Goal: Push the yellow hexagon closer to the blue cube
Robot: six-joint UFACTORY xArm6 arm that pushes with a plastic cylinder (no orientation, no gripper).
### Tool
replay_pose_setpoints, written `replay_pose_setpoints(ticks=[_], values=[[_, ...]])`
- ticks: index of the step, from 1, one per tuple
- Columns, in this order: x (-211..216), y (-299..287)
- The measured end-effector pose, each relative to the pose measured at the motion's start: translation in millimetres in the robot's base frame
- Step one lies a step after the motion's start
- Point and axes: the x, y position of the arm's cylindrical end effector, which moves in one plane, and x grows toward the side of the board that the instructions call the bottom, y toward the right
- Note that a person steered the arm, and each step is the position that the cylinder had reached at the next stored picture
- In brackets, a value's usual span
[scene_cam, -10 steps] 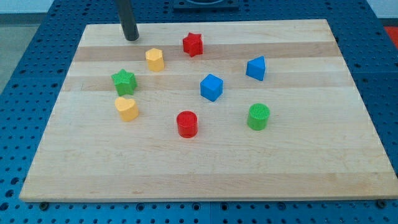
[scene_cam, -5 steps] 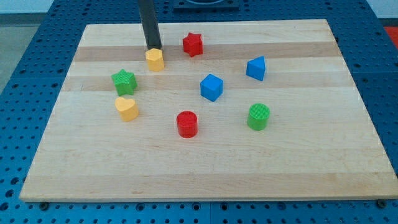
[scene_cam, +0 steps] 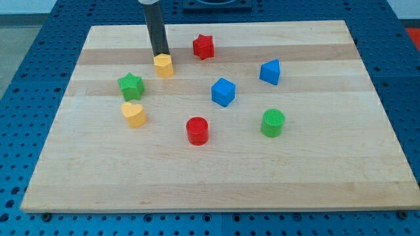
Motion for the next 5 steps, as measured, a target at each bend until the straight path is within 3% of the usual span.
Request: replay_pose_setpoints(ticks=[5], values=[[22.6, -20.1]])
